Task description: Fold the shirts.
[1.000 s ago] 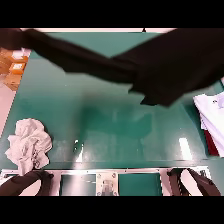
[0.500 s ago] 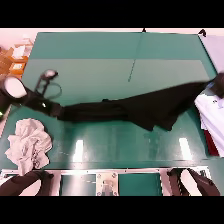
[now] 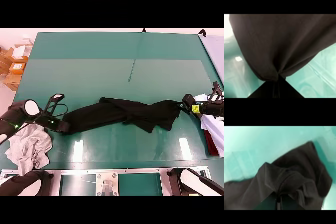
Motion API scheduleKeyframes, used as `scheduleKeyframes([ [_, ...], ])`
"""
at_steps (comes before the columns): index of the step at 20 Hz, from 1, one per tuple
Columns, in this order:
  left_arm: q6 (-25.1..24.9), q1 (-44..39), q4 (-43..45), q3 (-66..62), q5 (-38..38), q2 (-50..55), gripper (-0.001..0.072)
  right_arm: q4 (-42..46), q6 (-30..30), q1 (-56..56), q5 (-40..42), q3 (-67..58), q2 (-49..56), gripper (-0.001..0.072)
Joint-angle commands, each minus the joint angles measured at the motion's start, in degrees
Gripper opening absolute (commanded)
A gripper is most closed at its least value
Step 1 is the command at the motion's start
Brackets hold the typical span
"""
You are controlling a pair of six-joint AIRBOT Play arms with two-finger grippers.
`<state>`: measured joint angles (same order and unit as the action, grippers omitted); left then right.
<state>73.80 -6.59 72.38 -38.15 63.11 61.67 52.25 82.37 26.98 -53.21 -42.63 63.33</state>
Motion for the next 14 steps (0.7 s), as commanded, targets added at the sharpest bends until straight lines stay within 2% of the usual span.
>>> scheduleKeyframes([
  [1, -0.79, 0.04, -0.15, -1.73, 10.51, 0.35, 0.0451, -0.59, -2.1, 0.07, 1.16, -2.51, 3.39, 0.0017],
  [2, -0.66, 0.04, -0.02, -3.56, 13.62, 0.35, 0.0708, -0.57, -2.14, 0.09, 1.14, -3.21, 3.39, 0.0017],
  [4, -0.28, 0.04, 1.77, -8.87, 13.6, 0.35, 0.0716, -0.59, -2.12, 0.07, 1.14, -4.0, 3.39, 0.0017],
  [7, -0.26, 0.04, 8.0, -16.68, 0.61, 0.39, 0.0715, -0.59, -2.12, 0.04, 0.81, -4.04, 3.39, 0.0017],
  [9, -0.37, 0.04, 8.98, -19.39, -5.97, 2.56, 0.0715, -0.59, -2.12, 0.04, 0.24, -4.04, 3.39, 0.0017],
  [14, -3.45, 0.04, 1.9, -20.55, -6.03, 18.84, 0.0715, -0.59, -2.12, 0.0, 0.24, -4.04, 3.39, 0.0017],
])
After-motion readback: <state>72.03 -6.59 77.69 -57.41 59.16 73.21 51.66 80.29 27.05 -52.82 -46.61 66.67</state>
